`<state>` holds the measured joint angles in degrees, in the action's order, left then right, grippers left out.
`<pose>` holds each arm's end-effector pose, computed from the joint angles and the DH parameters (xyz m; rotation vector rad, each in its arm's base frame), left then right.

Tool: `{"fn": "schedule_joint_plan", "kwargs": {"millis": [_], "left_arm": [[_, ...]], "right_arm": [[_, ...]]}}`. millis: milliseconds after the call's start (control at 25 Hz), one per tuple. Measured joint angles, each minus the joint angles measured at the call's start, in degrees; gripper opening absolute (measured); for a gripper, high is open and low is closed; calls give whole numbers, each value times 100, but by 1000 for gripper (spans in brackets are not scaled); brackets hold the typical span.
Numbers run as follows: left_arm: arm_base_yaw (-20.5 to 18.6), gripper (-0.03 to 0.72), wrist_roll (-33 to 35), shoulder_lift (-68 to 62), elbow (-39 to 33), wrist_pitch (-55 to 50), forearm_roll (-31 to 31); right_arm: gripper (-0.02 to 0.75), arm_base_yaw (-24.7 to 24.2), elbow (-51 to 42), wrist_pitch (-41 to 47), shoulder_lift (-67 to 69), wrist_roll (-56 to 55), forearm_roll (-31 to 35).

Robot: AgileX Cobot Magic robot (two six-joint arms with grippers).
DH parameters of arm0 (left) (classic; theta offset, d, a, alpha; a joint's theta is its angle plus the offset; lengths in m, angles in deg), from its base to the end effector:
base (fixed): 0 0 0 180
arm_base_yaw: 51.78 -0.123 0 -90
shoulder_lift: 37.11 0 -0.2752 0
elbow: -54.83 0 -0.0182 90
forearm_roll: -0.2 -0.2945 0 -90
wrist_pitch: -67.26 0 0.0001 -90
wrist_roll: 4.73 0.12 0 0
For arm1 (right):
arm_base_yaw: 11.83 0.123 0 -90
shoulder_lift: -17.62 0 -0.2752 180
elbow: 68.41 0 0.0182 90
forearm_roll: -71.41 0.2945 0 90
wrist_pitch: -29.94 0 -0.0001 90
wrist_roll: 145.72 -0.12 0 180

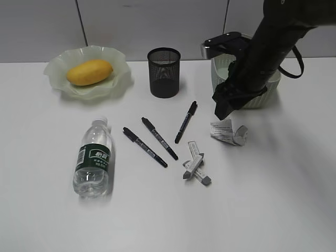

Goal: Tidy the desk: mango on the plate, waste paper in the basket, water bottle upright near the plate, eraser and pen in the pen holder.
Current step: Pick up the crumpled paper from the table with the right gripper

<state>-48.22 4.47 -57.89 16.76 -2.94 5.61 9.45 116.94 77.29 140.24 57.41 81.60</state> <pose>0.0774 -0.0155 0.3133 0.2614 2.2333 -0.0643 0.4144 0.1782 0.1215 -0.9446 2.7044 0.2047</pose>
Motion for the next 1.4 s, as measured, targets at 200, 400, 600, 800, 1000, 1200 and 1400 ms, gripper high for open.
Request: {"fn": "schedule_joint_plan", "kwargs": {"millis": [200,400,600,800,1000,1200,1400], "left_arm": [[0,572,-62,948,-546,-32,-18],[0,572,-236,1298,-563,-31,-88],[0,556,-386,1313,-721,513,-22],[0,494,-386,1313,-798,756,16],[0,473,-391,1315,-802,816,57],[0,472,-402,1315,-824,829,61],[0,472,-402,1315,-830,835,68]], "right_arm": [[456,0,10,-227,187,-18,0],[456,0,35,-424,433,-102,5],[456,0,35,-576,556,-172,-1],[456,0,35,-596,685,-294,-51],[456,0,35,-642,773,-350,-114],[448,0,35,-738,818,-536,-355],[323,0,35,-763,818,-572,-377]]}}
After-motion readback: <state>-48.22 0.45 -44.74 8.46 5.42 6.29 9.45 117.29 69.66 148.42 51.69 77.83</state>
